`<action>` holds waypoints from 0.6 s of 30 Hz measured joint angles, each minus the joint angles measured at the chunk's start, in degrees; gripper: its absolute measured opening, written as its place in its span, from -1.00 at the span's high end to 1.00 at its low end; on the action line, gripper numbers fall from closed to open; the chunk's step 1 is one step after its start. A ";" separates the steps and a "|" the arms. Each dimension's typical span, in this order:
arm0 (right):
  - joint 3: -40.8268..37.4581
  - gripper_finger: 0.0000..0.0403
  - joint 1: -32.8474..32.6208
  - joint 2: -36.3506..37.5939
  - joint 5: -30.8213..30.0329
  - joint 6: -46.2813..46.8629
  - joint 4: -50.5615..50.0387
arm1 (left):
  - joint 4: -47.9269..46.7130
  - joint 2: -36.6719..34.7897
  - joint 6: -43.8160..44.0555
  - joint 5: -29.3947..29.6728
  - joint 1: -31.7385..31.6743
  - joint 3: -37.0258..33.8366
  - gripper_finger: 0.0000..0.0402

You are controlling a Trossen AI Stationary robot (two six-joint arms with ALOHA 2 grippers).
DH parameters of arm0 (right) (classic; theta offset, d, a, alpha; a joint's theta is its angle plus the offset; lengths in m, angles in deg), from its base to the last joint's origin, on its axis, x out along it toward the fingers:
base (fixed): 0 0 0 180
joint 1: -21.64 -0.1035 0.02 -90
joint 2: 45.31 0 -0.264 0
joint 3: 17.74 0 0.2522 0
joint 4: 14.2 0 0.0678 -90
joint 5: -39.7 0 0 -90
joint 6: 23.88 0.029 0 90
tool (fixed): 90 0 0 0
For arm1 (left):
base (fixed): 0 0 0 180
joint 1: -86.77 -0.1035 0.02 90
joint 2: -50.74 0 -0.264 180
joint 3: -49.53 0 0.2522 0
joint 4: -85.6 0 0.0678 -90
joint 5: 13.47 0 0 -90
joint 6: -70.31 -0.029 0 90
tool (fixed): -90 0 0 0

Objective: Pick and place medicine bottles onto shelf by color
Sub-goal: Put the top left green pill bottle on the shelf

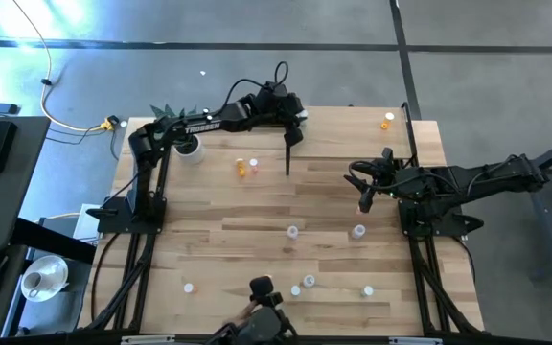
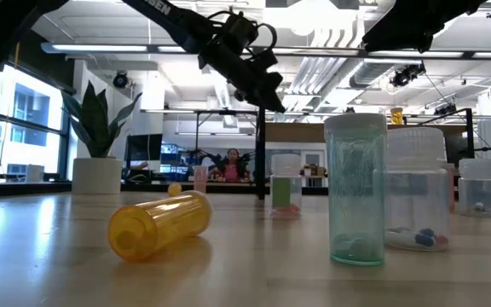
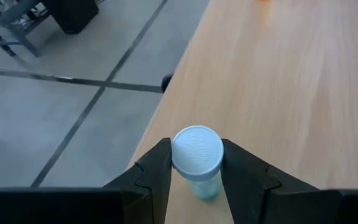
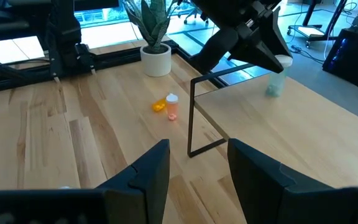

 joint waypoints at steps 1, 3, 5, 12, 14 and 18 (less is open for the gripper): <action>0.00 0.24 0.01 0.00 0.00 0.00 0.00 | -0.03 0.00 -0.02 0.22 0.00 0.00 0.44; 0.00 0.24 -0.01 0.00 0.00 -0.02 0.00 | -0.07 0.00 -0.04 0.35 0.00 0.00 0.44; 0.00 0.24 0.00 0.00 0.00 0.00 0.00 | -0.13 0.00 -0.04 0.37 0.00 0.00 0.44; 0.00 0.24 0.00 0.00 0.00 0.00 0.00 | -0.24 0.00 -0.04 0.19 0.02 0.00 0.43; 0.00 0.24 -0.01 -0.02 0.00 0.00 0.00 | -0.13 0.00 -0.04 0.11 0.02 0.00 0.41; 0.00 0.24 0.00 0.00 0.00 0.00 0.00 | 0.10 0.13 -0.04 0.09 0.02 -0.03 0.31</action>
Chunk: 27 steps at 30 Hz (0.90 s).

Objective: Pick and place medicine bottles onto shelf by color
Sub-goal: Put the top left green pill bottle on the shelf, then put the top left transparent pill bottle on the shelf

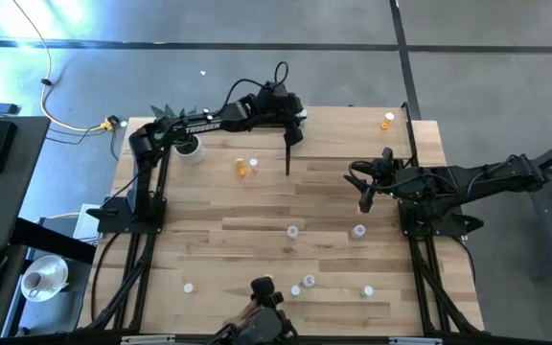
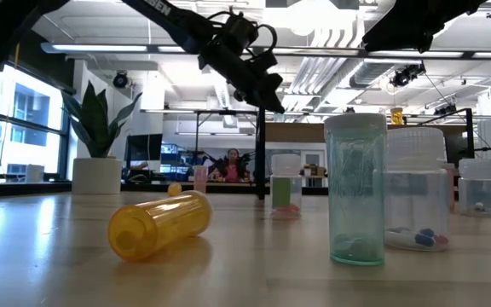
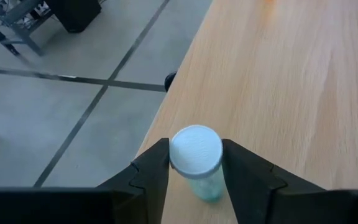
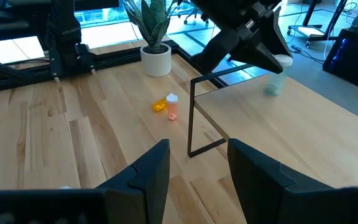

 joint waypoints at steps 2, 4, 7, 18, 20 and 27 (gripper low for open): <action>0.00 0.24 -0.01 0.00 0.00 0.00 0.00 | -0.29 0.16 0.01 -0.01 0.00 -0.11 0.26; 0.00 0.24 0.01 0.00 0.00 0.00 0.00 | -0.33 0.20 0.04 -0.04 0.00 -0.14 0.22; 0.00 0.24 -0.01 0.00 0.00 0.00 0.00 | 0.01 0.17 0.04 0.02 0.01 -0.14 0.18; 0.00 0.24 0.00 0.00 0.00 0.00 0.00 | 0.29 -1.59 1.20 0.02 0.02 -0.12 0.08; 0.00 0.24 0.00 0.00 0.00 0.00 0.00 | 0.27 -2.32 1.32 0.15 0.02 -0.12 0.06; 0.00 0.24 0.01 0.00 0.00 0.00 -0.17 | -3.07 -6.60 3.07 0.66 0.05 -0.10 0.00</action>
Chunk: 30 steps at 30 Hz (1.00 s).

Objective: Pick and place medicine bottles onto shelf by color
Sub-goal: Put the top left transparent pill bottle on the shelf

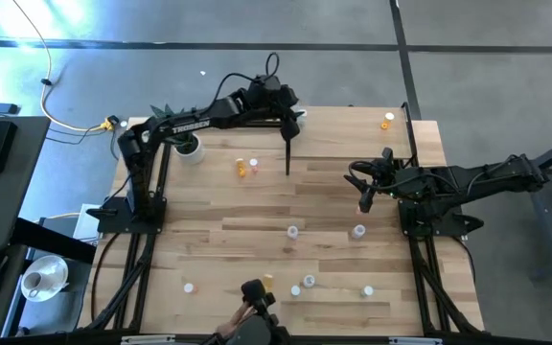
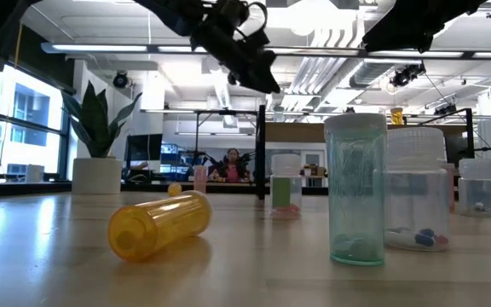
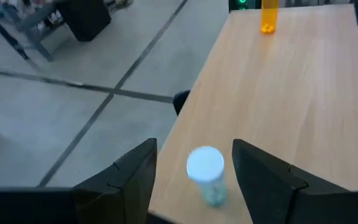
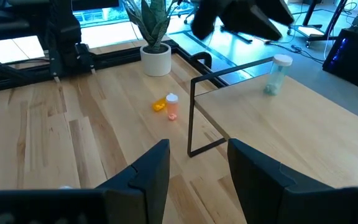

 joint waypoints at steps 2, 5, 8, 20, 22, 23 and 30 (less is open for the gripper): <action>0.00 0.24 -0.02 0.00 0.27 0.00 -0.63 | -2.78 -1.70 0.54 -0.59 0.32 0.02 0.00; 0.00 0.24 0.00 0.00 2.67 0.00 -1.54 | -8.19 -4.85 0.47 -2.03 0.57 0.02 0.00; 0.00 0.24 0.00 -0.02 6.36 0.00 -1.56 | -13.54 -8.12 0.56 -5.38 0.74 0.02 0.01; 0.00 0.24 0.00 -4.02 12.66 -2.96 2.20 | -12.59 -17.63 4.47 -20.42 3.02 -13.49 0.01; 0.00 0.24 -0.02 -4.75 15.85 -4.26 3.18 | -8.61 -19.00 5.03 -20.44 4.01 -17.90 0.01; 0.00 0.24 -0.02 -5.10 17.55 -4.62 3.41 | -6.49 -19.62 5.52 -20.47 4.45 -20.05 0.01; 0.00 0.24 -0.02 -8.43 26.35 -4.46 4.96 | 8.71 -23.07 8.84 -20.24 8.78 -32.62 0.01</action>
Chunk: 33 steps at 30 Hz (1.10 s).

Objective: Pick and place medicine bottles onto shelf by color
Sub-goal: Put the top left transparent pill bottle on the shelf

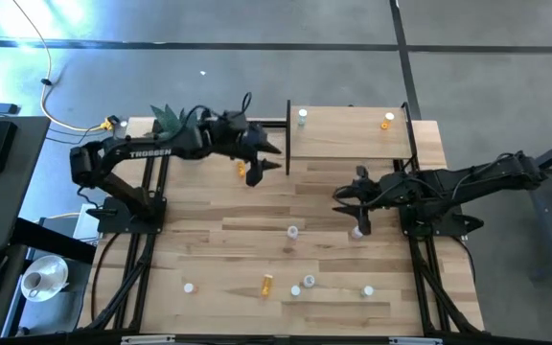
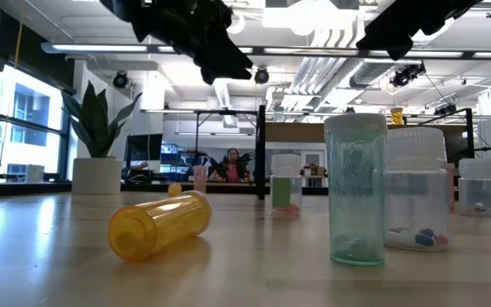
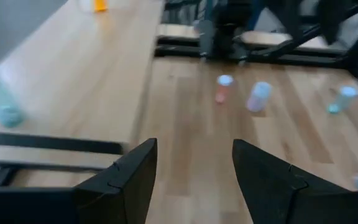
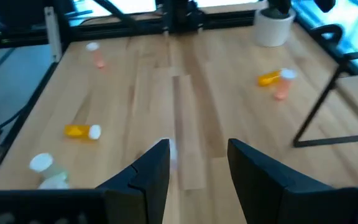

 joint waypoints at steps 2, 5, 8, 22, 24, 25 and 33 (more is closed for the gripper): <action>0.00 0.24 -0.15 -1.40 1.42 0.78 0.09 | 3.48 -0.43 0.29 0.05 1.62 -2.43 0.02; 0.00 0.24 -0.96 -3.85 1.64 1.04 1.06 | 7.27 -0.69 0.30 0.74 3.69 -5.25 0.02; 0.00 0.24 -2.20 -6.76 1.76 -0.35 3.76 | 8.99 -0.73 0.31 0.92 5.11 -7.12 0.02; 0.00 0.24 -6.29 -21.08 3.06 -6.40 17.85 | 19.47 -0.75 3.73 1.14 7.14 -11.79 0.02; 0.00 0.24 -5.85 -23.21 3.04 -6.58 19.46 | 19.94 -0.75 3.75 1.17 7.25 -11.79 0.02; 0.00 0.24 -5.57 -24.30 2.92 -6.77 20.41 | 19.96 -0.75 3.76 1.29 7.36 -11.79 0.02; 0.00 0.02 -3.35 -32.36 2.05 -7.12 25.94 | 19.76 -0.75 3.62 8.69 8.81 -11.79 0.02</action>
